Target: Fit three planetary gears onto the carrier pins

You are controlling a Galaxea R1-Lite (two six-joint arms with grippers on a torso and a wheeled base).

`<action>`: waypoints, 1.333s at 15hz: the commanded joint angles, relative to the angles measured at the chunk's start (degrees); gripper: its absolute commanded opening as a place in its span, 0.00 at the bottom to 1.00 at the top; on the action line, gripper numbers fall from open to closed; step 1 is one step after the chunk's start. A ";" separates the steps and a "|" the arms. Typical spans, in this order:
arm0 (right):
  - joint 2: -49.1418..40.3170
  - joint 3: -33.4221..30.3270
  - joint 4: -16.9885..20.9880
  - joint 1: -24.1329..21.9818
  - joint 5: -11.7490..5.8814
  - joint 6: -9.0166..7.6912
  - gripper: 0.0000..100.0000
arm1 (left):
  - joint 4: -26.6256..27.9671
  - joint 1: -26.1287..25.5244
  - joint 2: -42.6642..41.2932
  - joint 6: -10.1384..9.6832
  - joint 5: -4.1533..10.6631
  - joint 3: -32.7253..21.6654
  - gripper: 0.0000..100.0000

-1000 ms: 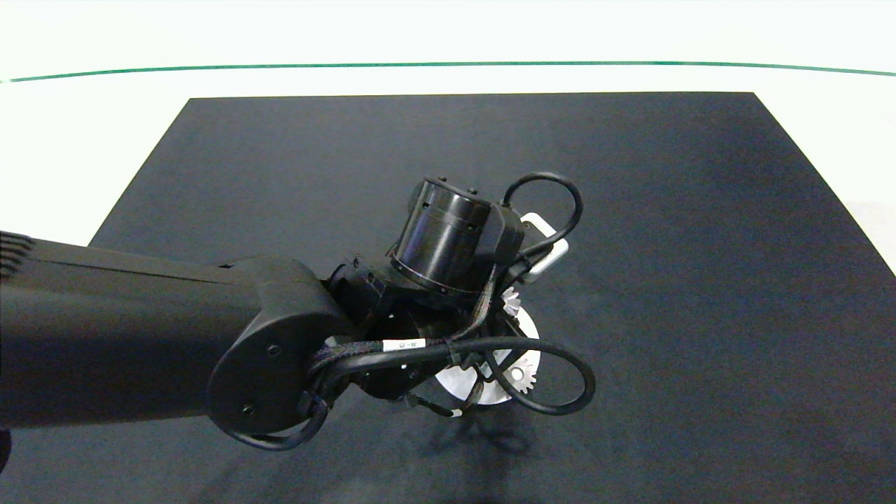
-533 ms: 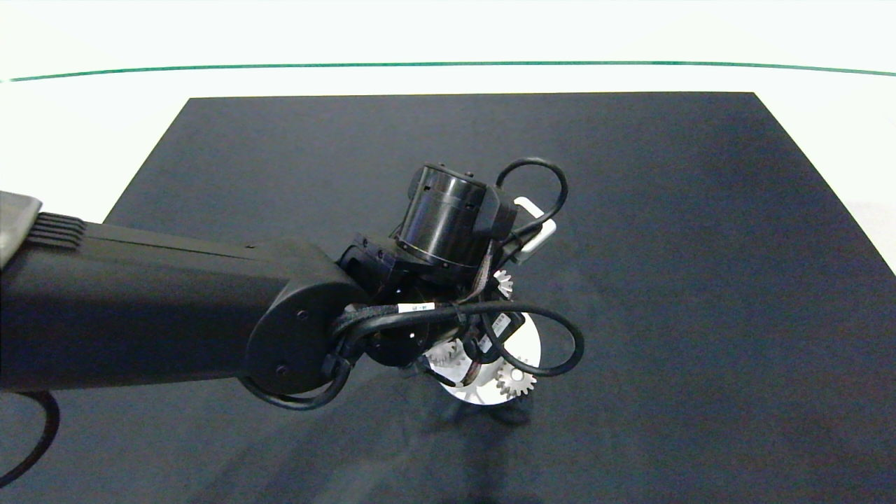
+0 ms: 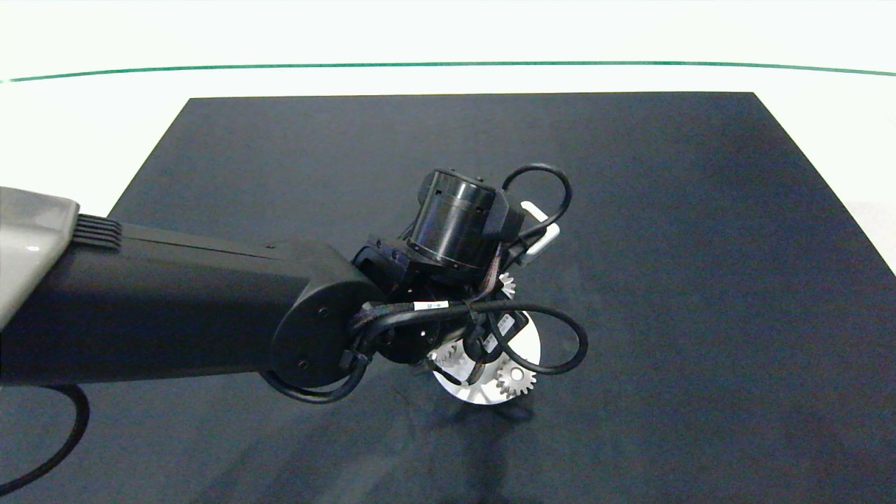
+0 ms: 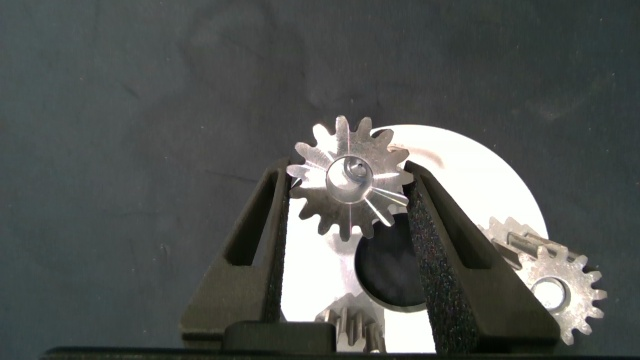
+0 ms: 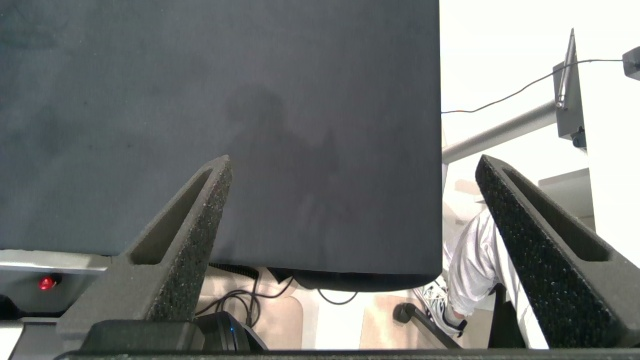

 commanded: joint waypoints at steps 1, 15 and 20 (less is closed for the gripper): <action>0.02 -0.12 0.28 0.09 -0.13 -0.10 1.00 | -0.24 0.05 0.66 0.10 0.11 0.04 0.10; 0.11 -0.12 0.28 0.09 -0.13 -0.10 1.00 | -0.33 0.05 2.16 0.02 0.11 -0.66 0.10; 0.11 -0.21 0.28 0.09 -0.13 -0.10 1.00 | -0.15 -0.04 2.07 -0.42 0.11 -0.49 1.00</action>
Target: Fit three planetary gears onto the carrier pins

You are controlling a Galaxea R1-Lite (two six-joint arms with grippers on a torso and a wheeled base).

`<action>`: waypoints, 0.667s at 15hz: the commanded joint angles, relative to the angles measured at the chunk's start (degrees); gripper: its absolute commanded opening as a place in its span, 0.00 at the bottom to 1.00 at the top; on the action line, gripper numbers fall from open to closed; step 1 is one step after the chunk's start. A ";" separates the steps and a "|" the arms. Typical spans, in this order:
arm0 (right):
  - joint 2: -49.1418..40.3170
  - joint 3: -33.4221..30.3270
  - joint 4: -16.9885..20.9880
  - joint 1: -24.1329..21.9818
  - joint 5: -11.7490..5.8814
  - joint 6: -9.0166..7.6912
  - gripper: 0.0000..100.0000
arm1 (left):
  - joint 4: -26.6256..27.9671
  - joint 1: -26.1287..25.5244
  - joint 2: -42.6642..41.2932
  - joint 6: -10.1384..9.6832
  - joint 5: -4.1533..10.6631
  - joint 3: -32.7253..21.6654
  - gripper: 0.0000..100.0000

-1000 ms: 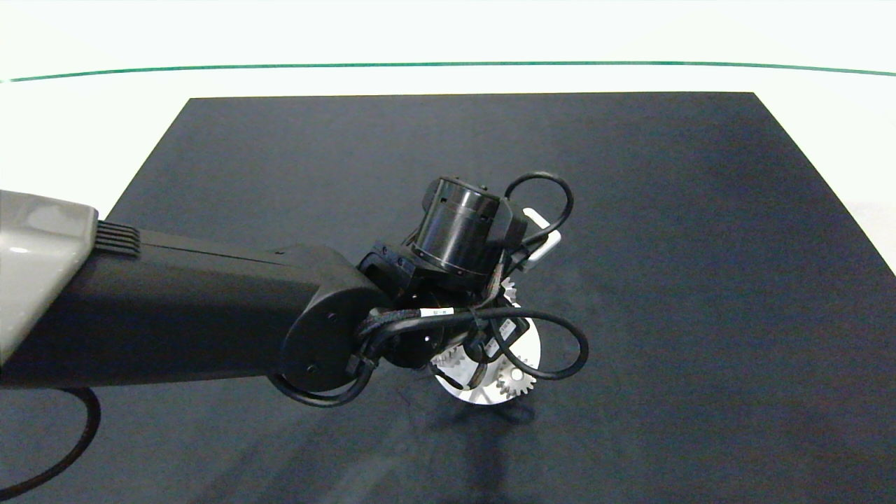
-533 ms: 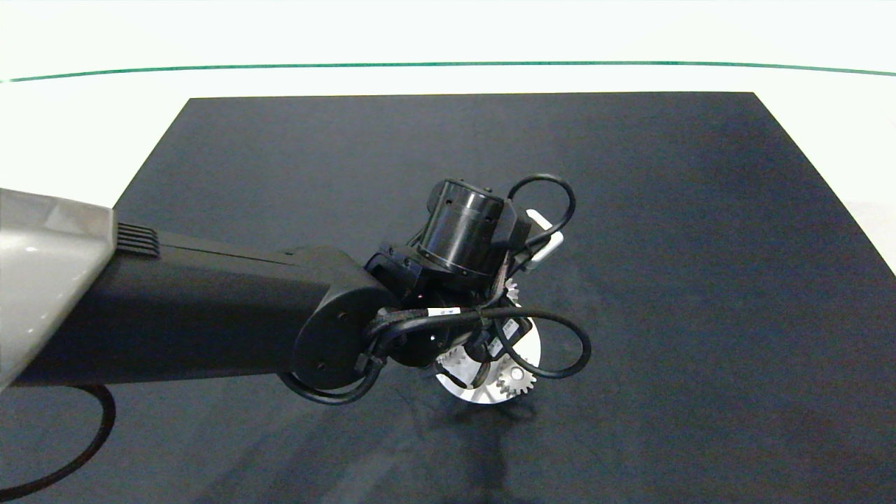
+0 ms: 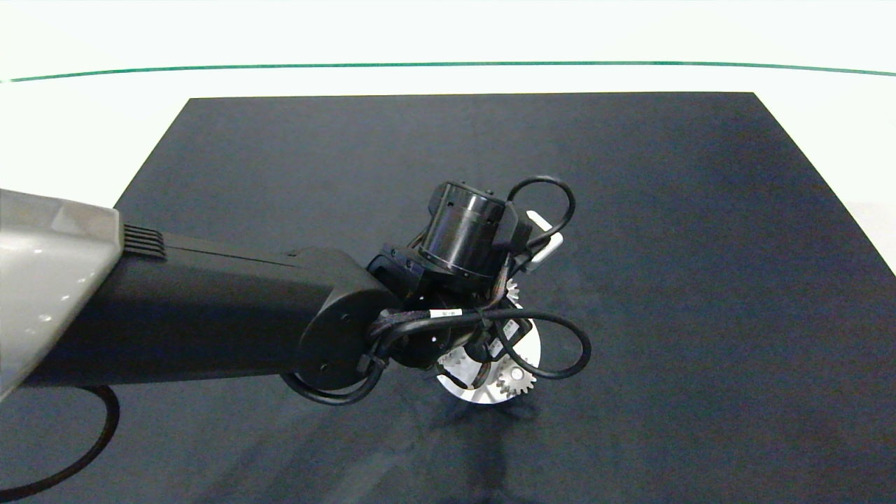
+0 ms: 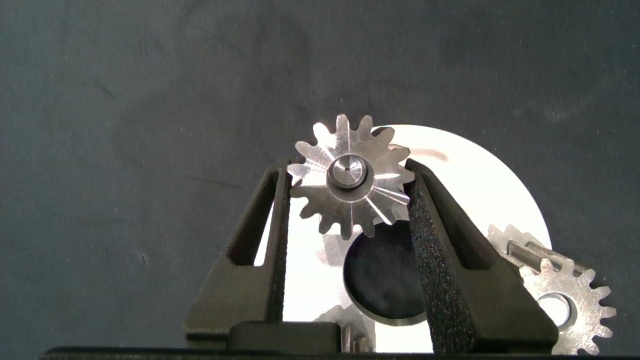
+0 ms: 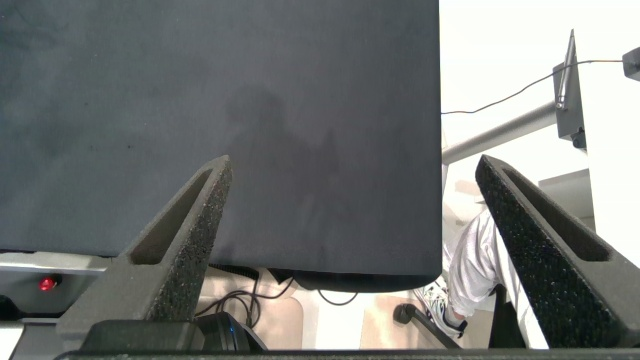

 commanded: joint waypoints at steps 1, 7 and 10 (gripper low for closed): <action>0.09 -0.10 0.28 0.01 -0.15 -0.10 1.00 | 0.09 0.00 0.06 0.08 0.11 -0.20 1.00; 0.09 -0.10 0.28 0.01 -0.15 -0.10 1.00 | 0.35 0.44 -0.91 0.08 0.11 0.85 1.00; 0.62 -0.10 0.19 0.01 -0.07 -0.10 1.00 | 4.57 4.75 -8.47 0.08 0.11 1.73 1.00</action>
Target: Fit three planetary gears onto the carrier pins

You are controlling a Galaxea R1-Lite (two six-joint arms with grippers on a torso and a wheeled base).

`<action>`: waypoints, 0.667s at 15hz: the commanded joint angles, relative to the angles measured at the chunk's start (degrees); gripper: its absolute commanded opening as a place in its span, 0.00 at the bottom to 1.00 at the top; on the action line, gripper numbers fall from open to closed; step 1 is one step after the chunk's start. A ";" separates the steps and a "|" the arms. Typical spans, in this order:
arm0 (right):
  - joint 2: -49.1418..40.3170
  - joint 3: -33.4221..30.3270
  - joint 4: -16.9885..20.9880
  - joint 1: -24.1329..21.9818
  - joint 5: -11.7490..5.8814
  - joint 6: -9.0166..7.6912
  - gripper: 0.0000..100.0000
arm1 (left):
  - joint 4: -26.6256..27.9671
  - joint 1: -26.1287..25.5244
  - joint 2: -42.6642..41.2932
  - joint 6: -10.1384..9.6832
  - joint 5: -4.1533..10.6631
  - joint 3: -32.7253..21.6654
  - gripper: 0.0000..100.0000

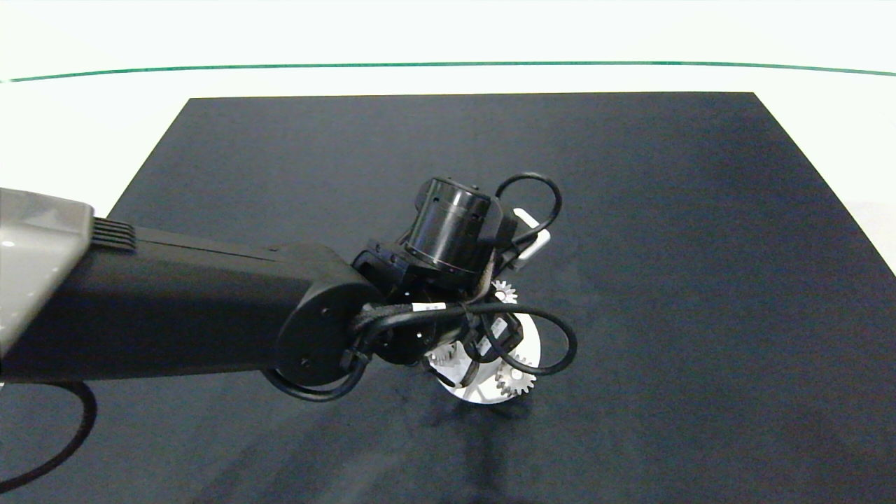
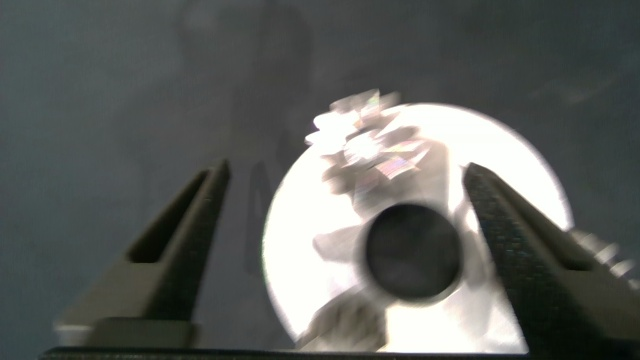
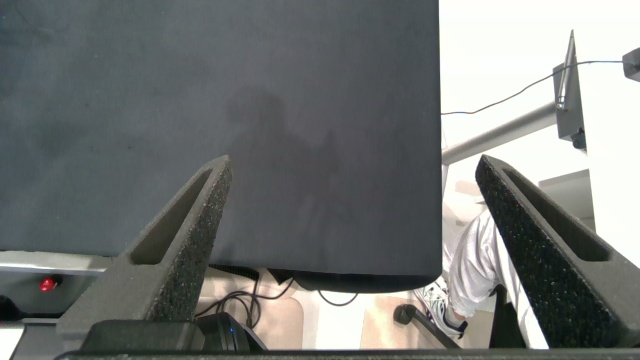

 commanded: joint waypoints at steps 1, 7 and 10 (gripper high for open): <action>0.83 -0.19 -0.15 -0.02 -0.09 -0.11 1.00 | 7.43 5.09 -10.37 0.11 0.14 -0.27 1.00; 8.83 -7.83 -1.20 -0.63 0.00 -0.11 1.00 | 23.78 13.00 -26.45 -2.96 0.14 -2.30 1.00; 14.98 -13.28 -1.20 -3.01 -0.09 -0.29 1.00 | 28.17 20.12 -34.98 -4.02 0.14 -1.15 1.00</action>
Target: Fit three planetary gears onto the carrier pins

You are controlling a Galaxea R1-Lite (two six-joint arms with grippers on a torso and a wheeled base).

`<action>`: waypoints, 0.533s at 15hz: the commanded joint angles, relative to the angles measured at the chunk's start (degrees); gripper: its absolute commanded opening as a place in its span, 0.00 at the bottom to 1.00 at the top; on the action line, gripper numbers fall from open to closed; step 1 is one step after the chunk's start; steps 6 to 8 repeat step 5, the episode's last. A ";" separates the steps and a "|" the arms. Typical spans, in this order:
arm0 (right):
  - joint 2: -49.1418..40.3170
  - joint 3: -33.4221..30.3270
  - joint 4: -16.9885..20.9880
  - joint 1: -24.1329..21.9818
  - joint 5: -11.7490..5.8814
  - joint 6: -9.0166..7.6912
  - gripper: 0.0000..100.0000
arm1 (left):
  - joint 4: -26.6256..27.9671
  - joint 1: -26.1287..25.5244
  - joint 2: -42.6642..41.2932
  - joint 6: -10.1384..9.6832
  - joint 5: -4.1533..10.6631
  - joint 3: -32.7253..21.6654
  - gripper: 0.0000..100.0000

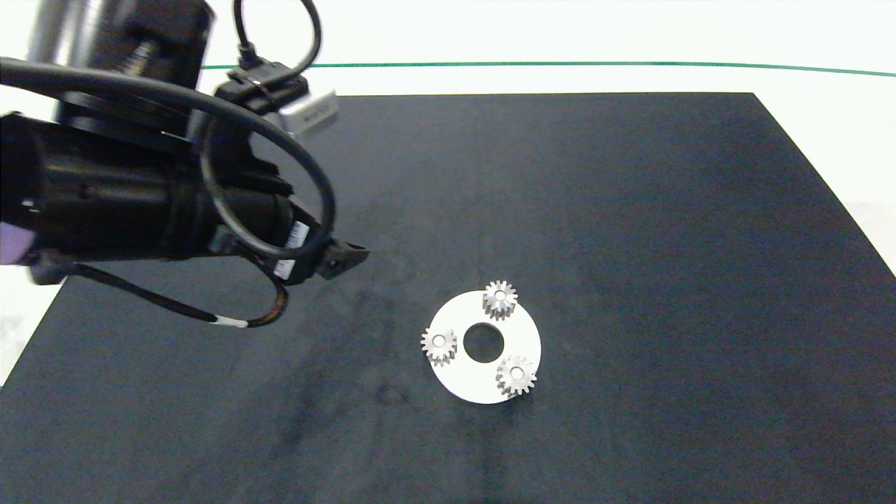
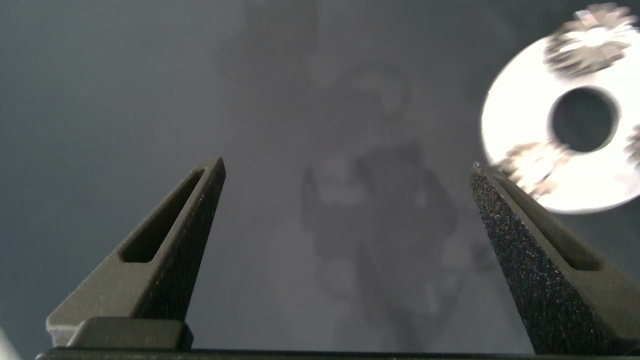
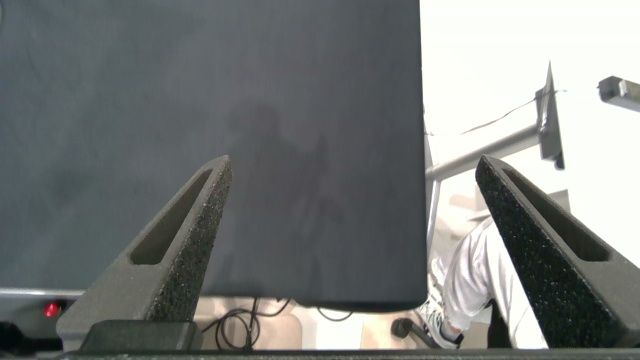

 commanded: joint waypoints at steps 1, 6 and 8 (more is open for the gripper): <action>6.88 -4.95 0.29 -4.41 -0.20 -0.20 1.00 | 4.62 10.07 -13.66 -0.94 0.14 2.35 1.00; 5.65 -6.54 0.29 -14.43 -0.11 -1.79 1.00 | 6.21 25.80 -28.34 -1.29 0.14 9.03 1.00; 5.65 -6.54 0.29 -14.43 -0.11 -1.79 1.00 | 6.21 25.80 -28.34 -1.29 0.14 9.03 1.00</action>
